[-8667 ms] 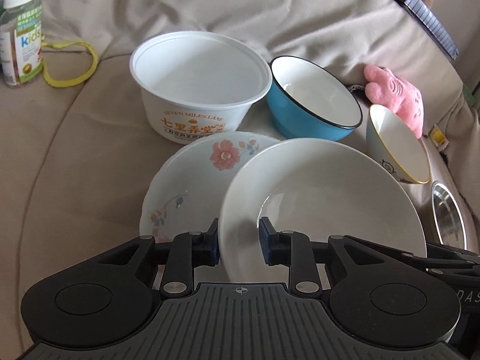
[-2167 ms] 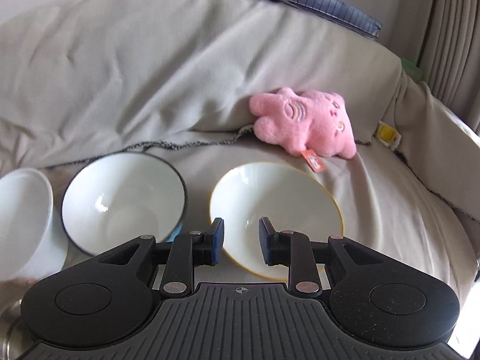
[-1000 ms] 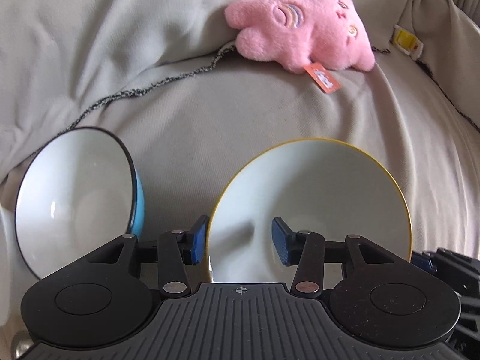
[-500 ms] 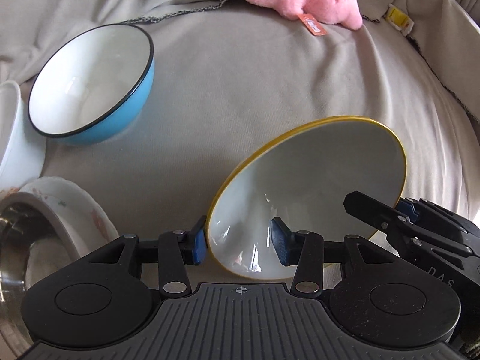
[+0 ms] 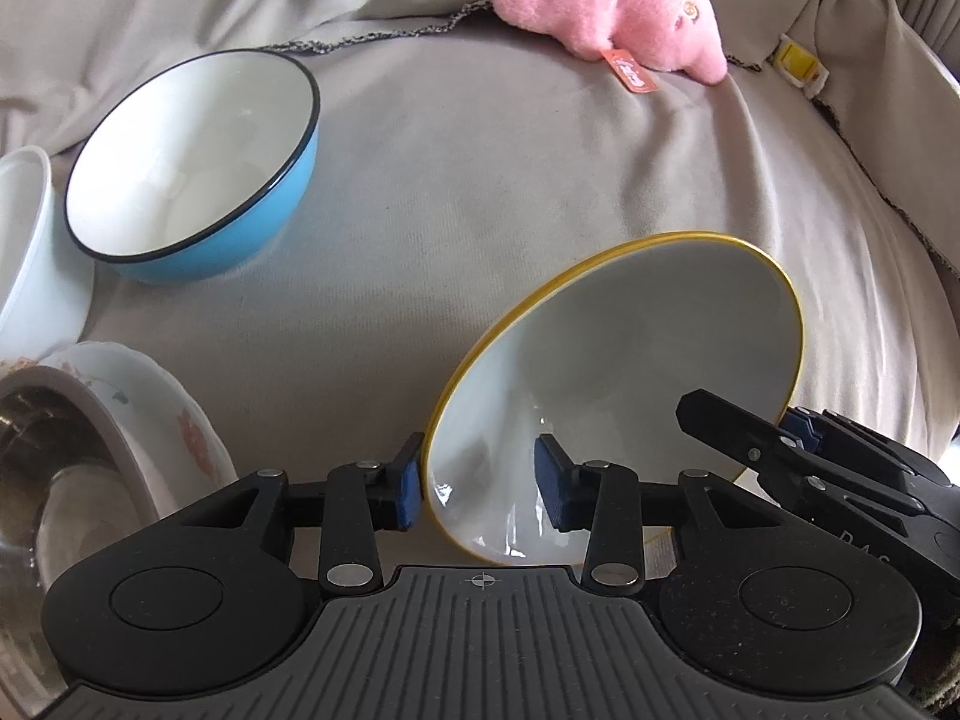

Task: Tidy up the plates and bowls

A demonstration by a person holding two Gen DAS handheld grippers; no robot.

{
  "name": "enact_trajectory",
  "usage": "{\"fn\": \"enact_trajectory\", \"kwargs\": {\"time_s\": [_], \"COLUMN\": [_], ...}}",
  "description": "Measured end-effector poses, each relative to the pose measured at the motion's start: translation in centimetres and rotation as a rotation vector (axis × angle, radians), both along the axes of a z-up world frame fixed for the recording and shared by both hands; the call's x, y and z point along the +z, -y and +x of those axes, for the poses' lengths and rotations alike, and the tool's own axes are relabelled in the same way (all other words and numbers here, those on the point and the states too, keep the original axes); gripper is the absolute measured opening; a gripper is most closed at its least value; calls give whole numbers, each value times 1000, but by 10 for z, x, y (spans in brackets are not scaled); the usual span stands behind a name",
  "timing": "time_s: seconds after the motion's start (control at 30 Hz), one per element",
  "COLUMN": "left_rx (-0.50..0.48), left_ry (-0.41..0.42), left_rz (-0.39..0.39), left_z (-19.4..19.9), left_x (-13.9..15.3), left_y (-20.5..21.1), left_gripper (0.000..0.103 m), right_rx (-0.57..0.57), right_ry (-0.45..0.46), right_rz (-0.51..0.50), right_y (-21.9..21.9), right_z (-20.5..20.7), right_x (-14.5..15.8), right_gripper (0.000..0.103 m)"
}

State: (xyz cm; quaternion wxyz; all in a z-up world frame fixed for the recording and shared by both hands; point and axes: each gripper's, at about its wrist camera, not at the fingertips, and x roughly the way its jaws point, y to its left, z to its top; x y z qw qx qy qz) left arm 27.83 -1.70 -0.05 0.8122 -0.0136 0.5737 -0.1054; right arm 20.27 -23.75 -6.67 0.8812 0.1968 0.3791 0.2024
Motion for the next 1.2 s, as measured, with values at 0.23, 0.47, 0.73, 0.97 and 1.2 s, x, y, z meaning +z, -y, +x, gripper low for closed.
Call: {"fn": "enact_trajectory", "kwargs": {"time_s": [0.23, 0.47, 0.73, 0.97, 1.2], "left_rx": [2, 23, 24, 63, 97], "left_ry": [-10, -11, -8, -10, 0], "left_rz": [-68, -92, -82, -98, -121], "left_z": [-5, -10, -19, -24, -32], "left_x": [-7, -8, 2, 7, 28], "left_y": [-10, -17, -15, -16, -30], "left_gripper": [32, 32, 32, 32, 33], "right_rx": [-4, 13, 18, 12, 68], "right_ry": [-9, -6, -38, -76, -121], "right_rz": [-46, -2, 27, 78, 165], "right_y": [-10, -8, -5, -3, -5], "right_z": [1, 1, 6, 9, 11], "right_x": [-4, -7, -12, -17, -20], "right_gripper": [32, 32, 32, 34, 34]}}
